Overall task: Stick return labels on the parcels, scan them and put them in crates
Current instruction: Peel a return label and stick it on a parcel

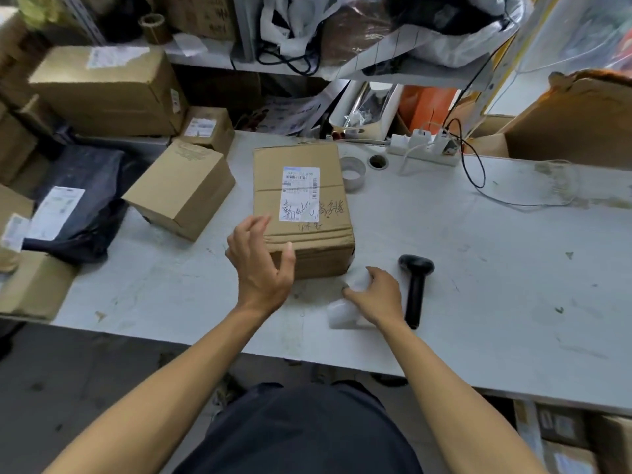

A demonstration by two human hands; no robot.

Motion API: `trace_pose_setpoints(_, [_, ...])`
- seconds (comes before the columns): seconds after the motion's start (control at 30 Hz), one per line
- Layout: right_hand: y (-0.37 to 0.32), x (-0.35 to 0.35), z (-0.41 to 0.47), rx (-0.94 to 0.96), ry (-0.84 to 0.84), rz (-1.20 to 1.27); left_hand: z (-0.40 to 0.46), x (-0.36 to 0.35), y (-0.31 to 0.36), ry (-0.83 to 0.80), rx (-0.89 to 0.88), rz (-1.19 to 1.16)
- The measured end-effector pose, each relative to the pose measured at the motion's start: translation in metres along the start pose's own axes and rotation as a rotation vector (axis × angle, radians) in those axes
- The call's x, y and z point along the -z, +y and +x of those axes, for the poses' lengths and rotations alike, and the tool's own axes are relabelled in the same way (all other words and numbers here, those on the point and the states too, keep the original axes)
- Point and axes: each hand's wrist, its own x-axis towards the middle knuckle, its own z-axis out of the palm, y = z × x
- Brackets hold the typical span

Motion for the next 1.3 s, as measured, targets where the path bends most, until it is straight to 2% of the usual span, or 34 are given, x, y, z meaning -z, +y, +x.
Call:
trace_pose_setpoints(0.1, [0.009,0.015,-0.015,0.004,-0.081,0.416,-0.011,0.003,0.009,-0.094,-0.345,-0.022])
trace_pose_setpoints(0.17, [0.01,0.026,-0.023,0.056,-0.153,0.578,-0.016,0.001,0.018,-0.247,-0.447,-0.033])
trace_pose_setpoints(0.2, [0.01,0.032,-0.025,0.089,-0.192,0.624,-0.019,-0.001,0.023,-0.346,-0.436,-0.039])
trace_pose_setpoints(0.23, [0.007,0.037,-0.027,0.122,-0.23,0.667,-0.021,-0.004,0.028,-0.445,-0.378,-0.053])
trace_pose_setpoints(0.3, [0.002,0.044,-0.03,0.171,-0.307,0.761,-0.023,-0.011,0.034,-0.613,-0.156,-0.139])
trace_pose_setpoints(0.4, [-0.004,0.053,-0.032,0.204,-0.374,0.872,-0.018,-0.014,0.041,-0.84,0.244,-0.426])
trace_pose_setpoints(0.47, [-0.009,0.059,-0.034,0.224,-0.398,0.898,-0.015,-0.011,0.043,-0.907,0.37,-0.604])
trace_pose_setpoints(0.6, [-0.017,0.069,-0.038,0.293,-0.432,0.838,-0.013,-0.001,0.047,-0.876,0.359,-0.702])
trace_pose_setpoints(0.7, [-0.024,0.077,-0.04,0.315,-0.5,0.777,-0.01,0.006,0.048,-0.841,0.332,-0.651])
trace_pose_setpoints(0.83, [-0.03,0.084,-0.041,0.283,-0.622,0.878,-0.003,0.019,0.049,-0.809,0.202,-0.565])
trace_pose_setpoints(0.93, [-0.038,0.087,-0.04,0.285,-0.654,0.908,0.003,0.031,0.05,-0.778,0.158,-0.566])
trace_pose_setpoints(1.0, [-0.047,0.09,-0.043,0.277,-0.623,0.889,0.007,0.04,0.049,-0.761,0.141,-0.575])
trace_pose_setpoints(1.1, [-0.061,0.096,-0.049,0.229,-0.424,0.864,0.016,0.051,0.043,-0.745,0.121,-0.579])
trace_pose_setpoints(1.17, [-0.065,0.101,-0.048,0.216,-0.356,0.93,0.022,0.057,0.038,-0.729,0.127,-0.605])
trace_pose_setpoints(1.3, [-0.068,0.103,-0.045,0.239,-0.418,0.866,0.026,0.061,0.036,-0.7,0.182,-0.76])
